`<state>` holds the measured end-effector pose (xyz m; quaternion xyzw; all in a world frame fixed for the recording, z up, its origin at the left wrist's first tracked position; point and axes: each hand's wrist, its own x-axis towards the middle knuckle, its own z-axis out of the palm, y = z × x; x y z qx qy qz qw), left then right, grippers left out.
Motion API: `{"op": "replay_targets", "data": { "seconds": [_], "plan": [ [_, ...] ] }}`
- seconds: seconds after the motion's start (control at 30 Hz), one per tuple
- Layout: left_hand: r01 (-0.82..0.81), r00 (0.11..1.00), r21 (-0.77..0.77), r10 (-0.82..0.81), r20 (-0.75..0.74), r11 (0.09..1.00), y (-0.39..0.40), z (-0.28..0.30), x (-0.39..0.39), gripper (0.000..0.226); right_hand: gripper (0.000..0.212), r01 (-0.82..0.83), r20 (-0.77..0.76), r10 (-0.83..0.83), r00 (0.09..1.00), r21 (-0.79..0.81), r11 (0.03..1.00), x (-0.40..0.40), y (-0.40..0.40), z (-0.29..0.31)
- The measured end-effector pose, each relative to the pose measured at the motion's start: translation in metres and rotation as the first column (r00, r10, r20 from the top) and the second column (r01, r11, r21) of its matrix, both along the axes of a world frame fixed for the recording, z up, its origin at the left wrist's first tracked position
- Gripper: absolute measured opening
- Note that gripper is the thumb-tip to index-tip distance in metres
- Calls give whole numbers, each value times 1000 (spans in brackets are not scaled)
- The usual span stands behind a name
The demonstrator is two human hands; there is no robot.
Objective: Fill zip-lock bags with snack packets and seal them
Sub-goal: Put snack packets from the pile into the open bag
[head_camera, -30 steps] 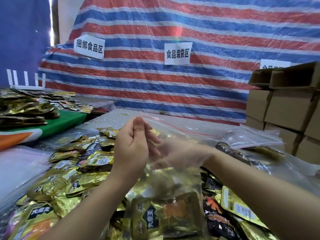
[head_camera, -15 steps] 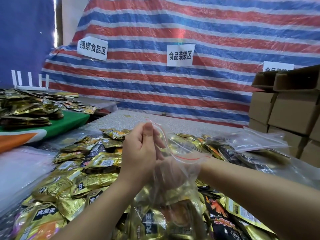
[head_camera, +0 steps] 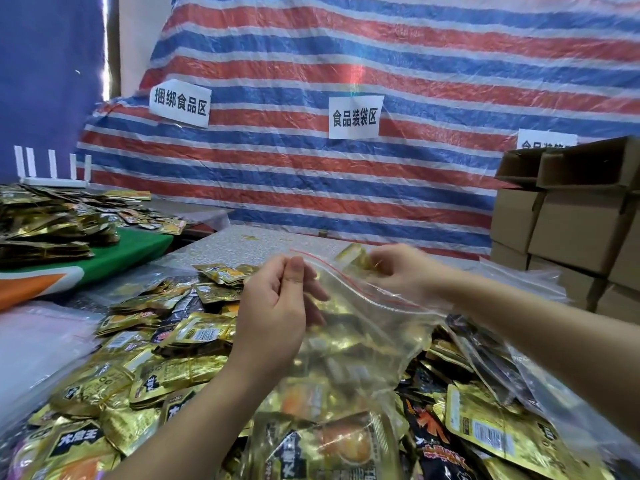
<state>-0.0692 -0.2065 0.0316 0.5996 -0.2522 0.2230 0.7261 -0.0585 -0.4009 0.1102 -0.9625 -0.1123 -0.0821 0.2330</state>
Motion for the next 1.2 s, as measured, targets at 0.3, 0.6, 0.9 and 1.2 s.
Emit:
{"op": "replay_targets", "data": {
  "seconds": [0.3,0.6,0.9,1.2],
  "plan": [
    [-17,1000,18,16,5,1000,1,1,0,33,38,-201,228,2,974,854,480,-47,-11,59],
    [38,999,19,-38,32,999,-1,4,-8,37,41,-340,394,-53,918,848,407,-82,5,25],
    [70,996,23,-71,46,997,-1,4,-11,37,33,-333,449,-1,894,666,668,-80,6,1],
    [62,997,7,-63,38,998,-5,4,-13,40,28,-265,246,186,951,348,899,-82,1,-6]
  ]
}}
